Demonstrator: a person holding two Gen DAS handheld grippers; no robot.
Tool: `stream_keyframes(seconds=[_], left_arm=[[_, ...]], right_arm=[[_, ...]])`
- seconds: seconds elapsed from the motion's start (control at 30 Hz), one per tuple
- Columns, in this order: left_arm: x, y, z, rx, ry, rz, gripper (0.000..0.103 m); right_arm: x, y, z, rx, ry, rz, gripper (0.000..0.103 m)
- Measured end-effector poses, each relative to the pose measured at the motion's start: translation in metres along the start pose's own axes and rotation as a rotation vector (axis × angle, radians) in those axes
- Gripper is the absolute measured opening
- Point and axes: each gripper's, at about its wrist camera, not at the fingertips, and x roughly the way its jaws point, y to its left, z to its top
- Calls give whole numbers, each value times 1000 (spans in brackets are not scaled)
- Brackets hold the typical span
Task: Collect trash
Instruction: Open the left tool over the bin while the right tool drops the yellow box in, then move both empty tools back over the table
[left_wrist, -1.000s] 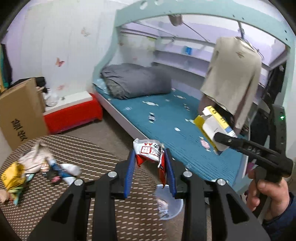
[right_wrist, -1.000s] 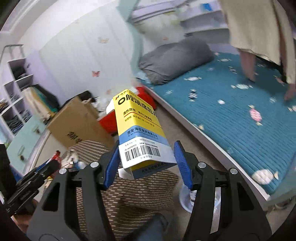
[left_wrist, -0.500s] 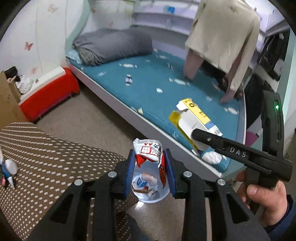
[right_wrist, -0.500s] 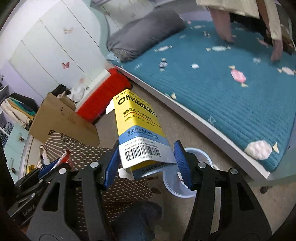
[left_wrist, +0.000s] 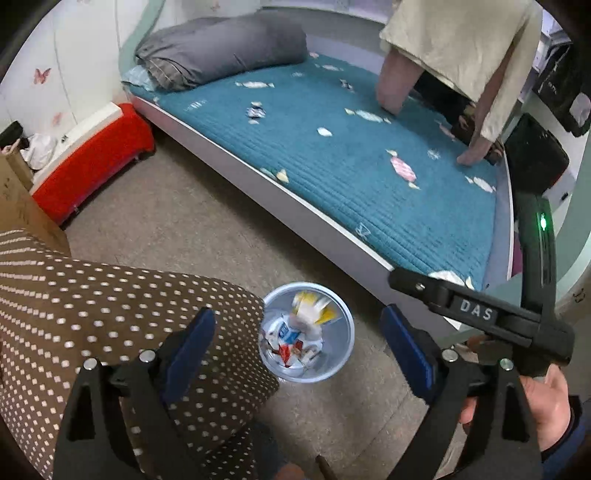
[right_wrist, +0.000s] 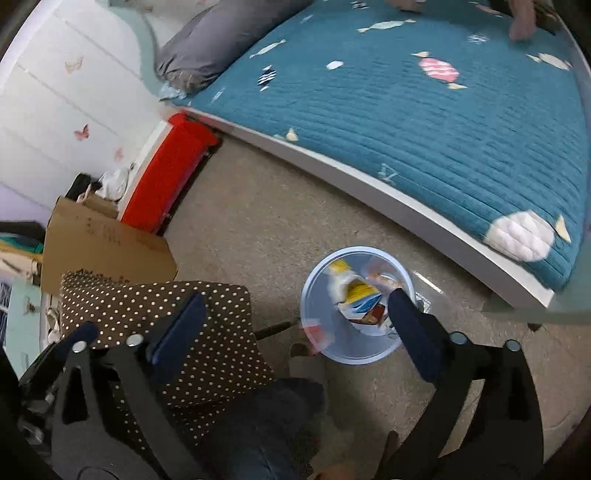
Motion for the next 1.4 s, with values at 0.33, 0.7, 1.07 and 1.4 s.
stream_keyframes(seconds=[0.33, 0.7, 1.07, 1.4], left_arm=[[-57, 16, -7, -52, -120, 7, 93], [-133, 26, -25, -62, -272, 16, 93], [-191, 65, -54, -118, -375, 77, 94], [-225, 128, -97, -253, -416, 147, 94]], right_arm=[[-48, 30, -10, -44, -83, -1, 97], [-103, 110, -19, -188, -176, 74, 97], [-130, 190, -39, -345, -211, 148, 97], [-125, 262, -68, -507, -184, 198, 97]])
